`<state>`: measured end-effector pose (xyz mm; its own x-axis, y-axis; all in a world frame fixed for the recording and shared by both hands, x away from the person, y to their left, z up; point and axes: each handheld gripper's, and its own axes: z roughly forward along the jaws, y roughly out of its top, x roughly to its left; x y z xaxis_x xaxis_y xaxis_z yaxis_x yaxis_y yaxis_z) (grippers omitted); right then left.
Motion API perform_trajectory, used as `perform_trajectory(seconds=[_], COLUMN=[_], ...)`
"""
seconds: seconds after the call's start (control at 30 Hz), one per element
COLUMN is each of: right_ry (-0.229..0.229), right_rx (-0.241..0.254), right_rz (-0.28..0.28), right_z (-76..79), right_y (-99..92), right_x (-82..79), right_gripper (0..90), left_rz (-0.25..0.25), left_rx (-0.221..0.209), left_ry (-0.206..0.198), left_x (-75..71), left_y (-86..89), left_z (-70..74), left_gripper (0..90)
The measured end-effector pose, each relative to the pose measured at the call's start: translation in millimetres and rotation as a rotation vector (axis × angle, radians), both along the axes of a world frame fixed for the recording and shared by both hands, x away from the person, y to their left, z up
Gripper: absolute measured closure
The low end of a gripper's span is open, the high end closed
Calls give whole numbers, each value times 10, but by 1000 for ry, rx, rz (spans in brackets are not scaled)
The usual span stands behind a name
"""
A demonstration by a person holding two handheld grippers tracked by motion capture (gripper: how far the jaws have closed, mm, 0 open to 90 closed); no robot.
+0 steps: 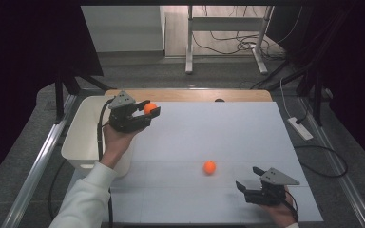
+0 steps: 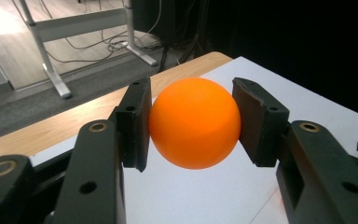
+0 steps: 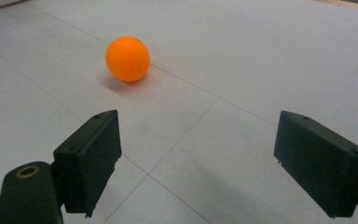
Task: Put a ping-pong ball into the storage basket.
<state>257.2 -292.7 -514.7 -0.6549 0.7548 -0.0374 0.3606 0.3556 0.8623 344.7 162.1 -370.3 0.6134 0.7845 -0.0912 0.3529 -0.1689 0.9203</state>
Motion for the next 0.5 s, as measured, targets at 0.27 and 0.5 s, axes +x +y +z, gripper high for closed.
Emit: perform_trajectory(seconds=[0.27,0.5], right_ry=[0,0], right_rx=[-5,-6], right_rz=[1,2], right_z=[-2,-1], right_y=[7,9], right_x=[1,-1], right_gripper=[145,145], left_rz=[27,52], left_rx=[-12,-16], left_ry=[0,5], left_x=[-17,-14], left_y=[130,227], left_z=[18,22], left_gripper=[499,498])
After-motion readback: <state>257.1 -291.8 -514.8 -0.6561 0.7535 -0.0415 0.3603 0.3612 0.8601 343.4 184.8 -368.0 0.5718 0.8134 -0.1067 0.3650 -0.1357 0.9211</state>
